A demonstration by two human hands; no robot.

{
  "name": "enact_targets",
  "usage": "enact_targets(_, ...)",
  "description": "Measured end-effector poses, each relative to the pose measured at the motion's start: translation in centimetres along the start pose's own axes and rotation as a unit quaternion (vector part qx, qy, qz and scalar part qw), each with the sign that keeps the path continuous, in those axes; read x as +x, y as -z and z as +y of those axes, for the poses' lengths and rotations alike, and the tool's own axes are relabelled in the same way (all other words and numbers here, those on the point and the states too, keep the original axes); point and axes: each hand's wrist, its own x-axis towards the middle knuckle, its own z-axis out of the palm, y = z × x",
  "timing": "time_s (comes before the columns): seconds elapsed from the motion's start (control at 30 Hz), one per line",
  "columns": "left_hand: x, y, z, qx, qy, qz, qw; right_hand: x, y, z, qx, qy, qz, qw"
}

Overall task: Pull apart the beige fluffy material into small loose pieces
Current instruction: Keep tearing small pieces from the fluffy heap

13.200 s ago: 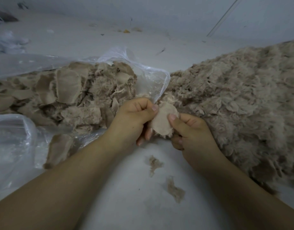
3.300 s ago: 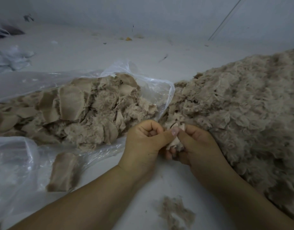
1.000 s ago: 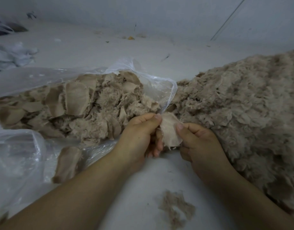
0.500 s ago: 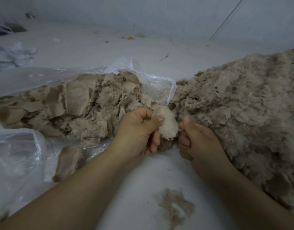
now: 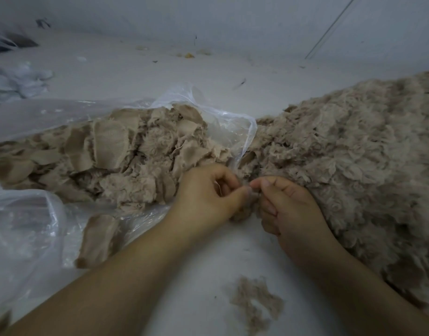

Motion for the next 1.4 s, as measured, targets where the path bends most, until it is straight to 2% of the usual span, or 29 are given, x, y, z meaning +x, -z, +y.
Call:
enact_targets(0.1, -0.3, -0.2, -0.2, 0.217, -0.051, -0.082, 0.971, -0.1, -0.1, -0.1, -0.002, 0.002, 0.005, 1.0)
enact_targets(0.17, -0.3, -0.2, -0.2, 0.248, -0.089, -0.111, 0.958, -0.2, -0.1, -0.2, -0.01, 0.003, 0.007, 1.0)
enact_targets(0.23, -0.5, -0.3, -0.1, 0.212, -0.117, -0.118, 0.963, -0.2, -0.1, -0.2, -0.016, -0.002, 0.007, 1.0)
enact_targets(0.33, -1.1, -0.7, 0.4, 0.082, -0.113, -0.102, 0.985, -0.3, 0.0, -0.3, -0.021, -0.004, -0.012, 1.0)
enact_targets(0.4, -1.3, -0.7, 0.6, 0.036, -0.109, -0.097, 0.989, -0.3, 0.0, -0.4, -0.033, 0.002, -0.03, 0.999)
enact_targets(0.5, -1.2, -0.7, 0.6, 0.0, -0.105, -0.089, 0.99, -0.3, 0.0, -0.3, -0.065, 0.014, -0.039, 0.997)
enact_targets(0.6, -1.1, -0.6, 1.0, -0.097, -0.076, -0.092, 0.988, -0.1, 0.1, -0.1, -0.078, 0.005, -0.021, 0.997)
enact_targets(0.73, -1.3, -0.4, 1.5, -0.193, -0.026, -0.108, 0.975, -0.2, 0.1, -0.1, -0.097, 0.008, -0.038, 0.995)
enact_targets(0.87, -1.2, -0.3, 1.7, -0.184, -0.028, -0.083, 0.979, -0.1, 0.3, -0.1, -0.078, 0.003, -0.065, 0.995)
enact_targets(0.97, -1.3, -0.2, 1.8, -0.19, -0.016, -0.095, 0.977, -0.1, 0.3, -0.1, -0.05, -0.001, -0.058, 0.997)
enact_targets(1.17, -0.7, -0.8, 1.3, -0.176, 0.117, -0.013, 0.977, -0.1, 0.2, 0.0, -0.043, 0.026, -0.069, 0.996)
enact_targets(1.4, -0.6, -0.7, 1.5, -0.13, 0.169, -0.119, 0.97, -0.7, 0.2, -0.3, -0.027, 0.024, -0.078, 0.996)
